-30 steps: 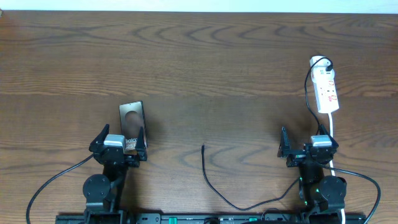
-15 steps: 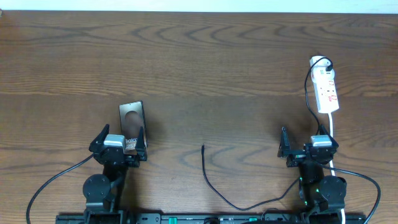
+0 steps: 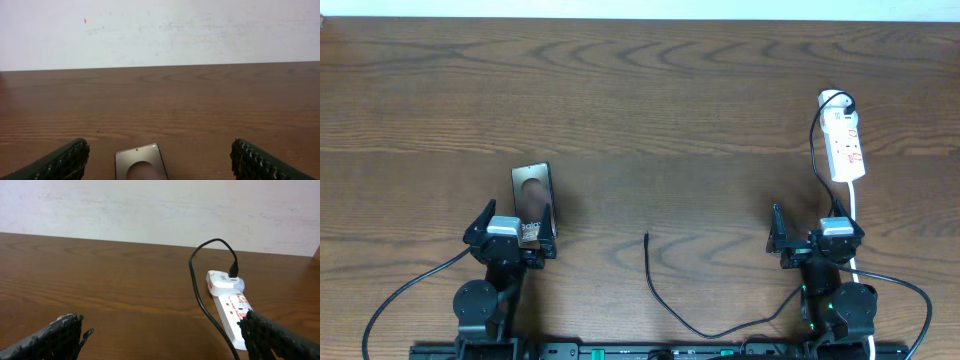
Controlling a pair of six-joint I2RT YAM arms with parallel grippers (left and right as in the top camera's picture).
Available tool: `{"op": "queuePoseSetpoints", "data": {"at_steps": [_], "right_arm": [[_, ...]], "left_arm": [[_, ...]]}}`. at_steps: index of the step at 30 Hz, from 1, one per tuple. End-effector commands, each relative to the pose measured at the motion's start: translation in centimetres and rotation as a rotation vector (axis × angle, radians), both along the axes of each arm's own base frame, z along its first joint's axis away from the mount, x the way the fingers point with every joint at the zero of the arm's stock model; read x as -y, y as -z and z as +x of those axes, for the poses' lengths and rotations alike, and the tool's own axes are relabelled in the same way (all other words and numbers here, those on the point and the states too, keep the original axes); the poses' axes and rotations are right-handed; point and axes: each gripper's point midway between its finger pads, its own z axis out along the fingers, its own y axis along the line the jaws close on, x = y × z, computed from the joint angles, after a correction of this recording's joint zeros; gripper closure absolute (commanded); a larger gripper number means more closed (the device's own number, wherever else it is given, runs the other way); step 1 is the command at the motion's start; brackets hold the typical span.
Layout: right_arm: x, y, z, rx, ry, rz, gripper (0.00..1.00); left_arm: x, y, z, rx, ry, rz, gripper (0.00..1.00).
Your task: Plug charger to phone and switch on socket
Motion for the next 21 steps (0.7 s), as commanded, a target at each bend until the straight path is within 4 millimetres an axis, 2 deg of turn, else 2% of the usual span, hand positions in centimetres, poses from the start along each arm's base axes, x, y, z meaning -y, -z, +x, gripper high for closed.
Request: {"op": "queuePoseSetpoints", "data": {"at_steps": [1, 7, 21], "right_arm": [[0.3, 0.0, 0.0, 0.003, 0.015, -0.012, 0.01], [0.3, 0.0, 0.0, 0.003, 0.015, -0.013, 0.01], [0.3, 0.0, 0.0, 0.003, 0.015, -0.012, 0.01]], "left_arm": [[0.4, 1.4, -0.1, -0.044, 0.025, -0.008, 0.09], [0.4, 1.1, -0.1, -0.036, 0.025, -0.008, 0.09], [0.3, -2.9, -0.4, 0.000, 0.021, -0.007, 0.09]]}}
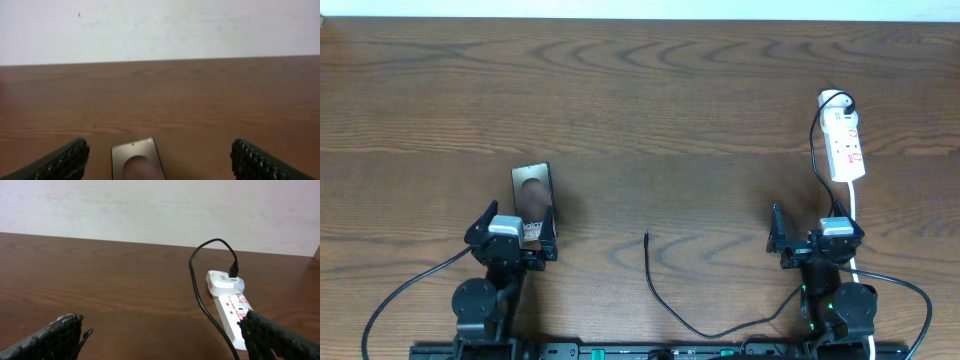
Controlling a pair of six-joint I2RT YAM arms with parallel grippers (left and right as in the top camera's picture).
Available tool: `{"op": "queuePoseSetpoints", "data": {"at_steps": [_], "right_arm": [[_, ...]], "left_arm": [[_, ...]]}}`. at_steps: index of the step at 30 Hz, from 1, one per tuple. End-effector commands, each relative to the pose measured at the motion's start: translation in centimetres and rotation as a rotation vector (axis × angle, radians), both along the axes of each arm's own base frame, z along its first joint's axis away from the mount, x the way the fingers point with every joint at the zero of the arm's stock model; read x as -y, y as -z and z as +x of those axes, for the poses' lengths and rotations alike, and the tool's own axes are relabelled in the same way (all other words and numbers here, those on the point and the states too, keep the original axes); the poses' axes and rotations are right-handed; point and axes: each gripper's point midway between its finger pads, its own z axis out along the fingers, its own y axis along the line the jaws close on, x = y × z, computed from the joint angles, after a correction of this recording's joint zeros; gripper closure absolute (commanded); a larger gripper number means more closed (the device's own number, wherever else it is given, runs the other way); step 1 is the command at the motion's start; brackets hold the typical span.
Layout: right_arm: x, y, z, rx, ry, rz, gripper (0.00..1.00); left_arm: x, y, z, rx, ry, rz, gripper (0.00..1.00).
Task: Plug charger to phone and switch on socket
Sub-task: 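Raise the left gripper up and over the standing Galaxy phone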
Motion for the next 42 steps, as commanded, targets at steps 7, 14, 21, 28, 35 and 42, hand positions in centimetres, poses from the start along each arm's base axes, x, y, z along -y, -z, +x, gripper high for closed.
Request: {"op": "queuePoseSetpoints", "data": {"at_steps": [7, 14, 21, 28, 35, 42], "right_arm": [[0.3, 0.0, 0.0, 0.003, 0.015, -0.012, 0.01], [0.3, 0.0, 0.0, 0.003, 0.015, -0.013, 0.01], [0.3, 0.0, 0.0, 0.003, 0.015, -0.013, 0.01], [0.3, 0.0, 0.0, 0.003, 0.015, -0.013, 0.01], [0.3, 0.0, 0.0, 0.003, 0.015, -0.013, 0.01], [0.3, 0.0, 0.0, 0.003, 0.015, -0.012, 0.01]], "left_arm": [[0.1, -6.8, 0.8, -0.001, 0.000, -0.049, 0.09], [0.0, -11.7, 4.1, -0.132, -0.008, -0.081, 0.09], [-0.1, -12.1, 7.2, -0.467, -0.027, -0.079, 0.09], [-2.0, -8.6, 7.8, -0.863, -0.142, -0.019, 0.09], [-1.6, -3.5, 7.7, -1.108, -0.126, -0.019, 0.09], [-1.6, 0.8, 8.4, -1.249, -0.129, -0.010, 0.50]]}}
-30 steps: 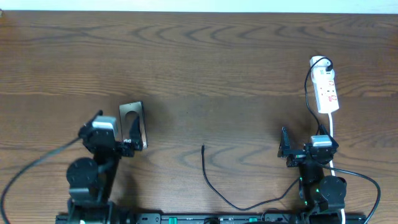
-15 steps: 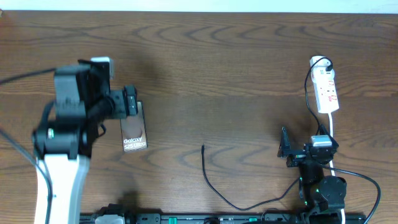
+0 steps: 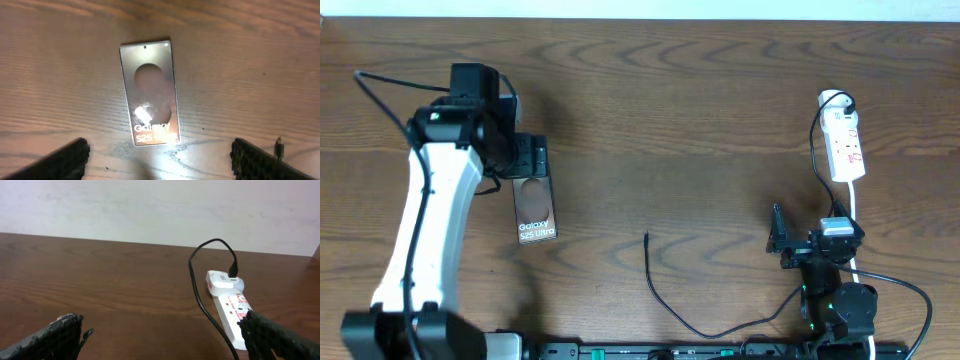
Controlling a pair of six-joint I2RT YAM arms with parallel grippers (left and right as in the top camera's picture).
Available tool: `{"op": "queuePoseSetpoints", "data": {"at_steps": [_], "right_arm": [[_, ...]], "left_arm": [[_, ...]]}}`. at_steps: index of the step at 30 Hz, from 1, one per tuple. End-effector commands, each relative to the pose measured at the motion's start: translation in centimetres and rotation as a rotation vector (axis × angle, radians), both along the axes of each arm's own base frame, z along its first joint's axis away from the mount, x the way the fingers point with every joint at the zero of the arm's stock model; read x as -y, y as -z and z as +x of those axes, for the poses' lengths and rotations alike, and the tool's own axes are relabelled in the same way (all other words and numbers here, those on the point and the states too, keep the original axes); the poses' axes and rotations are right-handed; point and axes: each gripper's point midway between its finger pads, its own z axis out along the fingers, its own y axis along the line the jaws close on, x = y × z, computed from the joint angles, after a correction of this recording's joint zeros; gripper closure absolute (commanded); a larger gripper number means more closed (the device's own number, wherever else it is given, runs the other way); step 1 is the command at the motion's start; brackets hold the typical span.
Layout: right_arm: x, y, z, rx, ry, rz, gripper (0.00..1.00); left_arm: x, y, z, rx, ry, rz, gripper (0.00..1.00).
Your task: Plug charger to phone and switch on socket
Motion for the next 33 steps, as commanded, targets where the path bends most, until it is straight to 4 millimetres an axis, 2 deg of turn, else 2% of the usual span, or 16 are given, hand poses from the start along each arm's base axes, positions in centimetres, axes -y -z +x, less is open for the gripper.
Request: {"op": "queuePoseSetpoints", "data": {"at_steps": [1, 2, 3, 4, 5, 6, 19, 33], "right_arm": [[0.3, 0.0, 0.0, 0.002, 0.014, -0.012, 0.01], [0.3, 0.0, 0.0, 0.002, 0.014, -0.013, 0.01], [0.3, 0.0, 0.0, 0.002, 0.014, -0.013, 0.01], [0.3, 0.0, 0.0, 0.002, 0.014, -0.013, 0.01], [0.3, 0.0, 0.0, 0.002, 0.014, -0.012, 0.01], [0.3, 0.0, 0.0, 0.002, 0.014, -0.012, 0.01], [0.3, 0.0, 0.0, 0.002, 0.014, -0.013, 0.01], [0.3, 0.0, 0.0, 0.002, 0.014, -0.012, 0.01]], "left_arm": [[-0.3, 1.3, 0.5, -0.047, -0.010, 0.004, 0.78], [-0.3, 1.8, 0.5, -0.063, -0.010, 0.004, 0.89], [-0.3, 2.1, 0.5, -0.074, -0.010, 0.004, 0.89], [-0.3, 2.3, 0.5, -0.081, -0.010, 0.004, 0.70], [-0.3, 2.6, 0.6, -0.089, -0.010, 0.004, 0.18], [-0.3, 2.8, 0.6, -0.096, -0.010, 0.004, 0.01], [-0.3, 3.6, 0.8, -0.095, -0.010, 0.004, 0.01], [-0.2, 7.6, -0.7, -0.145, -0.055, -0.004, 0.00]]}}
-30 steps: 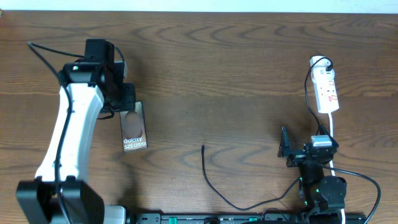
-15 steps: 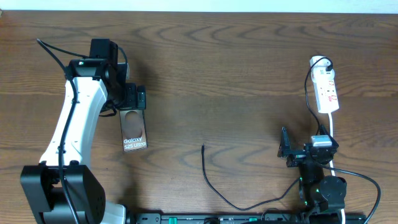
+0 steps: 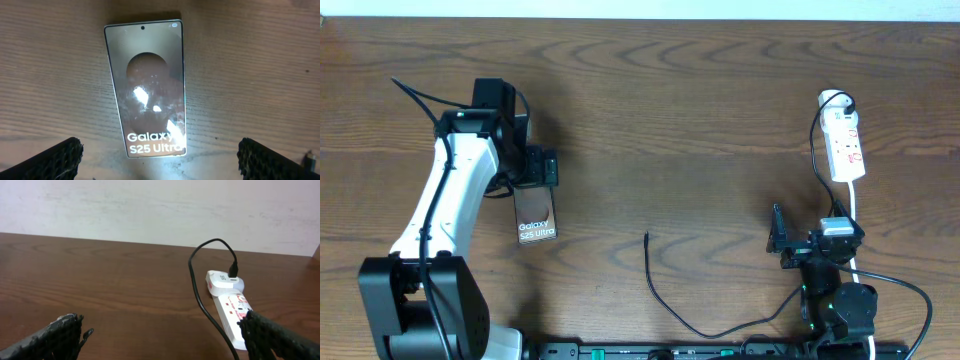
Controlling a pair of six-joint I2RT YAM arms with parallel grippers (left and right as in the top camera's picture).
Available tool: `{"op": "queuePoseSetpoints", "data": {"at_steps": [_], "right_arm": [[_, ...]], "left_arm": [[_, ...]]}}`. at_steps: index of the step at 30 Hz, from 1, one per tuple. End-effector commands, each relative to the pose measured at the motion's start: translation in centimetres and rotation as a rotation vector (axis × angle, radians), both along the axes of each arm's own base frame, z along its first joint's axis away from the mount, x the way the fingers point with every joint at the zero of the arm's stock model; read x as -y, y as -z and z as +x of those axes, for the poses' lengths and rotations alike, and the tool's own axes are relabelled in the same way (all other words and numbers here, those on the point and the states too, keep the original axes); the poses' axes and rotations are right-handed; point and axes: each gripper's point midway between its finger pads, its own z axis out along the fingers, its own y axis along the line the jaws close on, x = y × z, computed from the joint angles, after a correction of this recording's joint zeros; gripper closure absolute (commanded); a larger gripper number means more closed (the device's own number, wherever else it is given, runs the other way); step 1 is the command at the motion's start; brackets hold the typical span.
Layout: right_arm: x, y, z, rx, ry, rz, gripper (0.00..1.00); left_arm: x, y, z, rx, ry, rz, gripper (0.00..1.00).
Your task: Plug charger to phone and switch on socket
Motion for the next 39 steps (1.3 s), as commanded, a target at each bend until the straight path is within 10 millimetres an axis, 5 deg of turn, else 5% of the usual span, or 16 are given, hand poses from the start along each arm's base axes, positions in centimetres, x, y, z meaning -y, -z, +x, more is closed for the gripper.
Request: {"op": "queuePoseSetpoints", "data": {"at_steps": [1, 15, 32, 39], "right_arm": [[0.3, 0.0, 0.0, 0.002, 0.014, -0.013, 0.01], [0.3, 0.0, 0.0, 0.002, 0.014, -0.012, 0.01], [0.3, 0.0, 0.0, 0.001, 0.014, -0.013, 0.01], [0.3, 0.0, 0.0, 0.001, 0.014, -0.013, 0.01]], "left_arm": [[-0.2, 1.4, -0.6, -0.025, -0.023, 0.003, 0.00], [-0.3, 4.9, -1.5, -0.026, -0.075, -0.002, 0.00], [-1.2, 5.7, -1.1, -0.005, -0.082, 0.053, 0.00], [-1.2, 7.8, -1.8, -0.078, -0.080, 0.056, 0.00]]}}
